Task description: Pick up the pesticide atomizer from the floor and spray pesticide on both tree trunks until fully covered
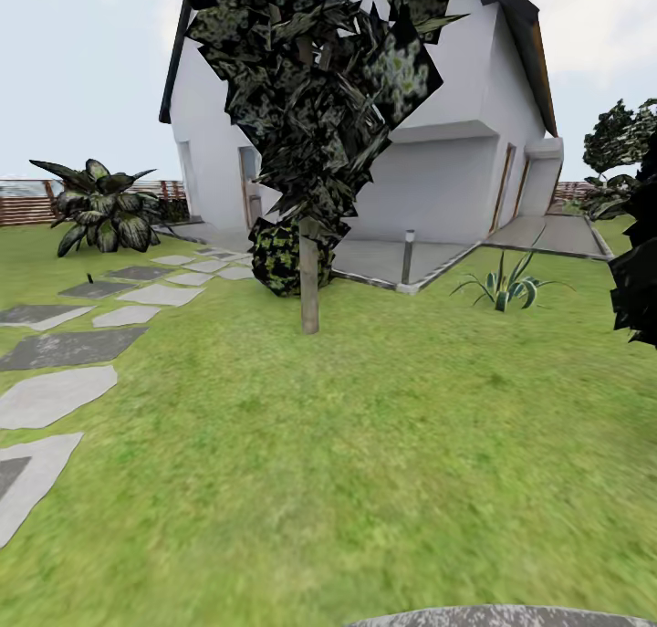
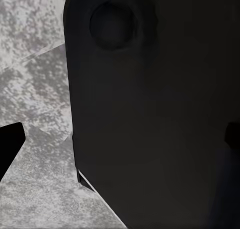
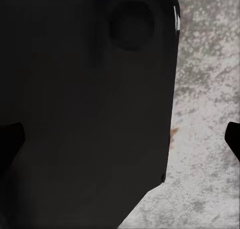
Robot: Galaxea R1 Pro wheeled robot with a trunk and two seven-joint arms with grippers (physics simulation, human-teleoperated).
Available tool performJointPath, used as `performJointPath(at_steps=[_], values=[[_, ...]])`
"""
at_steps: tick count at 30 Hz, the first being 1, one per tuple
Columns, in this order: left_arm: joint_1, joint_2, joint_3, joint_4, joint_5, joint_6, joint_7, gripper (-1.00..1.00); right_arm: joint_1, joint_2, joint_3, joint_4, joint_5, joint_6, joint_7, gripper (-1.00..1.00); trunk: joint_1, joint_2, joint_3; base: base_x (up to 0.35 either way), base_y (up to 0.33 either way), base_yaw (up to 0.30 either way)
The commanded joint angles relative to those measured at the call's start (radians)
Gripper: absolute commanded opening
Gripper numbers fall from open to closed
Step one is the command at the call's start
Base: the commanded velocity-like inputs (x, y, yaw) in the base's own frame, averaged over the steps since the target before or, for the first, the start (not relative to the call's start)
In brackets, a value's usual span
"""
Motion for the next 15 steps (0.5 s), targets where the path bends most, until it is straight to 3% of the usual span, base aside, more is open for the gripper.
performJointPath(at_steps=[1,7,15], values=[[-0.006,-0.005,-0.006,-0.006,-0.002,0.003,-0.003,1.0,0.001,0.006,0.0,-0.006,0.0,-0.006,-0.006,1.0,0.0,0.0,0.0,0.0,0.0,0.0],[0.002,-0.002,0.001,-0.017,0.003,-0.001,-0.002,1.0,-0.001,0.039,0.001,-0.031,0.0,-0.018,-0.005,1.0,0.0,0.0,0.0,0.0,0.0,0.0],[0.003,0.004,-0.001,-0.013,0.002,-0.005,-0.001,1.0,-0.002,0.045,0.0,-0.038,0.0,0.009,-0.004,1.0,0.0,0.0,0.0,0.0,0.0,0.0]])
